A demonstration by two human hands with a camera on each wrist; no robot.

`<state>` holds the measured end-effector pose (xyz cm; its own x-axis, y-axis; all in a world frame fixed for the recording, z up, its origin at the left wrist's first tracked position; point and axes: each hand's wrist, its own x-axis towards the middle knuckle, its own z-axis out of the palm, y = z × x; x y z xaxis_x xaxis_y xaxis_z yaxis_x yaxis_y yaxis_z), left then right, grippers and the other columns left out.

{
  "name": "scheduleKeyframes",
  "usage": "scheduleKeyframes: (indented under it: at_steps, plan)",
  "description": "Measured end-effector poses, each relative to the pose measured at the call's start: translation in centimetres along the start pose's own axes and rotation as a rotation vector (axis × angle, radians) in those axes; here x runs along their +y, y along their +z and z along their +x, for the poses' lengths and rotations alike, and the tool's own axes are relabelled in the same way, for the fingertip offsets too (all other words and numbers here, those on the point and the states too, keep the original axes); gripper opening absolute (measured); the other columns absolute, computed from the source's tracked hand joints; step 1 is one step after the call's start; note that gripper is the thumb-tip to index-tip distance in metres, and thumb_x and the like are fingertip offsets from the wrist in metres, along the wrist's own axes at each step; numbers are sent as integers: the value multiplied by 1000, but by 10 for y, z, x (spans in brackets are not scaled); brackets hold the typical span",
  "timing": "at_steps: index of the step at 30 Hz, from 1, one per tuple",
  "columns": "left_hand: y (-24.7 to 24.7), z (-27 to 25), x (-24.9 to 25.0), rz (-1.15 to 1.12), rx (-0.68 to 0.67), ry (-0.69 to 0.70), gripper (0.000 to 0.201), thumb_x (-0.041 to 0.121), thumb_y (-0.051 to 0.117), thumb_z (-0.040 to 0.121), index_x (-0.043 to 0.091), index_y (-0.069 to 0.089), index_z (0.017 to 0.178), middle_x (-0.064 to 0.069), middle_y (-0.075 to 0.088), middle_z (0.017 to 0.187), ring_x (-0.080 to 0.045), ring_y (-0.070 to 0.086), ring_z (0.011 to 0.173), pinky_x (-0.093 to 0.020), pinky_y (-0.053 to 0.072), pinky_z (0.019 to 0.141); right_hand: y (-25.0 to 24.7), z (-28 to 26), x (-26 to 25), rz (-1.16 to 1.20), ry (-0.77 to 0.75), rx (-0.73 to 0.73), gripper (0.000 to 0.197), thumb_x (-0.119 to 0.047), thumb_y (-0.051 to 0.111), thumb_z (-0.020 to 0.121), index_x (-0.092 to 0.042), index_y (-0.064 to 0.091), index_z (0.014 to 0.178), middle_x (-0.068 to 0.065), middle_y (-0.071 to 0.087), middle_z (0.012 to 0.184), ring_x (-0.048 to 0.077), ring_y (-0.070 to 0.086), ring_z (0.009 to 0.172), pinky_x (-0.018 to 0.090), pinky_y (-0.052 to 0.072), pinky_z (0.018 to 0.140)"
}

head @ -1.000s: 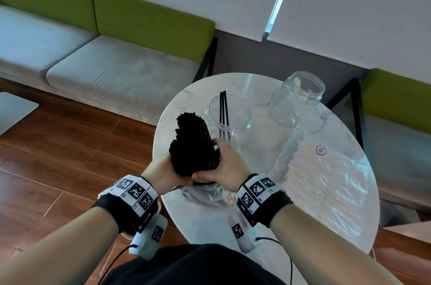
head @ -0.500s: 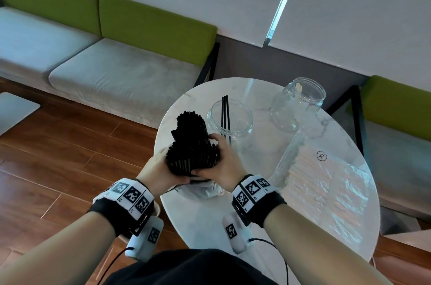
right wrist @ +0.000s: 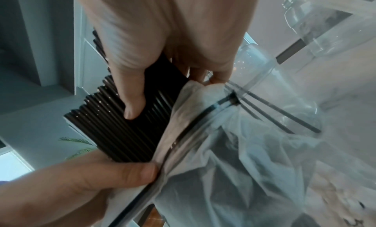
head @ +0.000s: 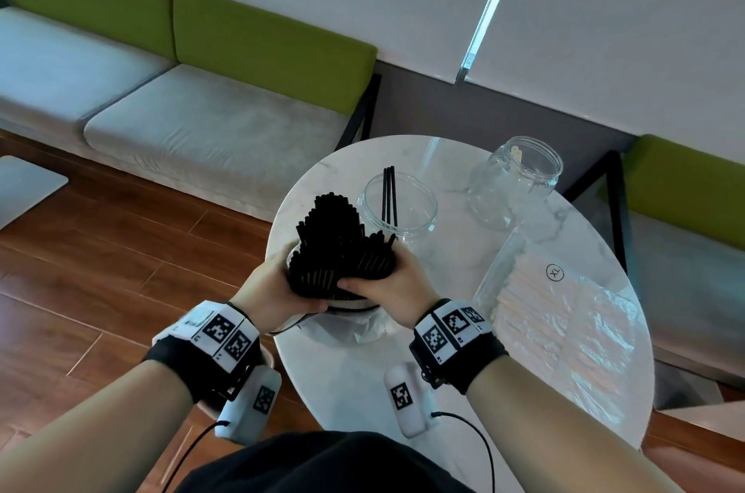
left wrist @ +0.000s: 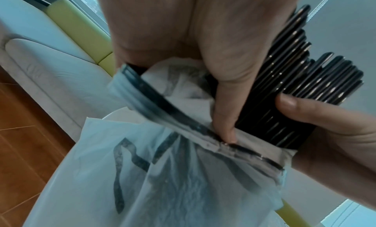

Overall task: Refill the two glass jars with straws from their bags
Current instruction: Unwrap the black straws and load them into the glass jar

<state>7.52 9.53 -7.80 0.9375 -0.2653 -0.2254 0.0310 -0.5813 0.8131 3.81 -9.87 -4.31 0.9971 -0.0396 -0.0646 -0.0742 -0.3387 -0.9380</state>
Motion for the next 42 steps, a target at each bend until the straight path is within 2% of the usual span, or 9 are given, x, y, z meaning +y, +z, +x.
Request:
scheduleKeyframes:
  at_steps: [3, 7, 13, 18, 23, 30, 33, 38, 42]
  plan:
    - [0, 0, -1, -14, -58, -34, 83, 31, 89, 39, 35, 47, 110, 4, 60, 110, -14, 58, 103, -28, 46, 87, -5, -1, 1, 50, 21, 21, 44, -9, 87, 63, -29, 58, 89, -7, 67, 91, 8, 64, 90, 30, 52, 87]
    - [1, 5, -3, 31, -57, -38, 90, 50, 83, 30, 39, 48, 112, 4, 60, 110, -12, 59, 103, -37, 48, 94, -17, -2, -9, 104, 3, 17, 33, -7, 83, 70, -26, 59, 82, -12, 67, 79, -1, 65, 78, 15, 50, 73]
    - [-1, 6, 2, 107, -82, -19, 92, 56, 79, 31, 31, 51, 114, 2, 59, 108, -12, 56, 103, -33, 47, 94, -22, -1, -22, 156, -24, 52, 20, -2, 75, 77, -10, 62, 90, -6, 67, 81, 1, 65, 76, 14, 49, 70]
    - [-1, 7, 8, 193, -106, -9, 85, 45, 85, 49, 26, 47, 123, -1, 49, 111, -13, 48, 104, -22, 37, 87, -25, 4, -30, 191, -42, 75, 21, -1, 73, 78, -6, 64, 96, -5, 69, 84, 4, 66, 81, 18, 52, 75]
    - [-2, 7, 8, 236, -128, -20, 74, 50, 82, 50, 27, 50, 112, 0, 53, 110, -13, 50, 101, -22, 37, 82, -25, 2, -27, 208, -53, 53, 16, 3, 70, 80, 2, 67, 95, -5, 70, 83, 1, 66, 80, 13, 49, 74]
    - [1, 5, 11, 228, -121, -11, 69, 38, 84, 58, 24, 50, 117, -1, 55, 111, -13, 51, 100, -20, 37, 80, -17, 1, -34, 223, -78, -58, 29, 3, 69, 80, -20, 65, 97, -1, 73, 92, 16, 67, 95, 30, 50, 94]
    - [1, 4, 11, 219, -129, -14, 70, 39, 84, 58, 24, 51, 117, 1, 55, 111, -13, 50, 100, -21, 37, 81, -18, 1, -40, 258, -84, -64, 31, 8, 66, 81, -17, 63, 101, -4, 67, 80, 11, 63, 83, 25, 50, 88]
    - [-2, 4, 12, 215, -143, -22, 70, 45, 82, 53, 26, 51, 113, 2, 58, 110, -15, 53, 102, -21, 36, 80, -28, 3, -51, 369, -118, 40, 25, 7, 68, 81, -15, 61, 90, -7, 65, 76, 20, 63, 85, 33, 51, 88]
    - [-5, 5, 14, 215, -158, -9, 88, 64, 65, 35, 28, 50, 114, 2, 57, 112, -14, 52, 104, -20, 36, 81, -39, 9, -57, 395, -163, 118, 25, 4, 73, 78, -13, 59, 88, -7, 63, 75, 15, 61, 78, 29, 54, 81]
